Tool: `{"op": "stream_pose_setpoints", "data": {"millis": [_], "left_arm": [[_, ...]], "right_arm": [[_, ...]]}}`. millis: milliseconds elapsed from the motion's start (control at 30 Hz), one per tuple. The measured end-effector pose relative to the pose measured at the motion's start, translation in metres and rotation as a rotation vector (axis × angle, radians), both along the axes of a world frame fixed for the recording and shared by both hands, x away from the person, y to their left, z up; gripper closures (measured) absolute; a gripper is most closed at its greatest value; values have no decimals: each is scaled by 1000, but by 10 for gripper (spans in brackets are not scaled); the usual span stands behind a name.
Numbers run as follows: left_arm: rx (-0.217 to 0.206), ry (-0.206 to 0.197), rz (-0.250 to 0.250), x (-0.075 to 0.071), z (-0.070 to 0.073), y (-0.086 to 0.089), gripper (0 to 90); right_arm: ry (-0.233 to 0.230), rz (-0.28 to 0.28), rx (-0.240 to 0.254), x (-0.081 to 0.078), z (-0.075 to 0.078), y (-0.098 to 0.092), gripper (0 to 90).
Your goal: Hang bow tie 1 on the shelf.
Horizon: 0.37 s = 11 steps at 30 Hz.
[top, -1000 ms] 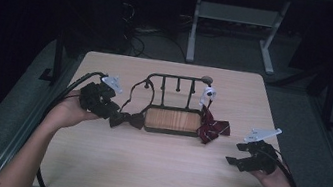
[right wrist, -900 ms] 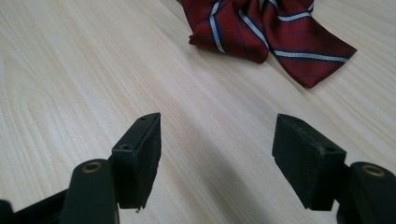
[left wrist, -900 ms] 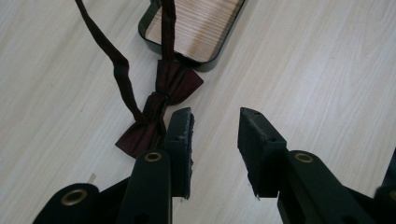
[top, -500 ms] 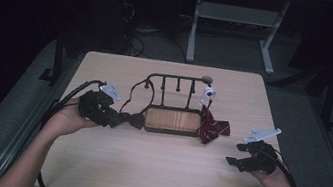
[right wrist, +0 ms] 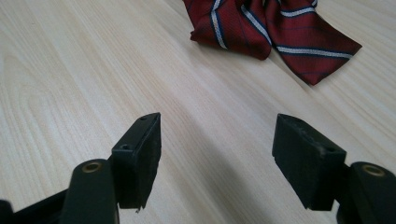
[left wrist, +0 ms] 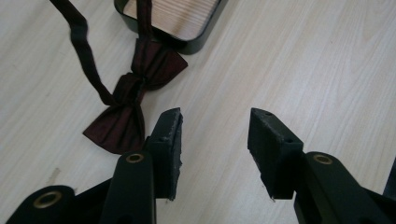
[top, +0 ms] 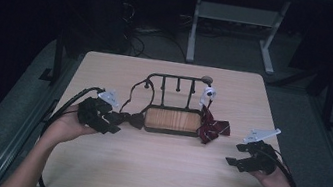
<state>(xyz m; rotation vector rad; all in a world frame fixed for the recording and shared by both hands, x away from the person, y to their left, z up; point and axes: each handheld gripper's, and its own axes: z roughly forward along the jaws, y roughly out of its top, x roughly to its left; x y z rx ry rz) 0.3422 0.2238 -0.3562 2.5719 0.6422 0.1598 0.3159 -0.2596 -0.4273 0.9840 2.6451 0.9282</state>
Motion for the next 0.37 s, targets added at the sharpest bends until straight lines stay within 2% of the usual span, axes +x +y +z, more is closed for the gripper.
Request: {"op": "stream_pose_setpoints", "data": {"millis": [133,367], "left_arm": [[1,7,0,-3,-9,0,532],[12,6,-11,-6,-16,-2,519]], "right_arm": [[6,-1,1,0,0,1,326],[3,1,-1,0,-1,1,326]]}}
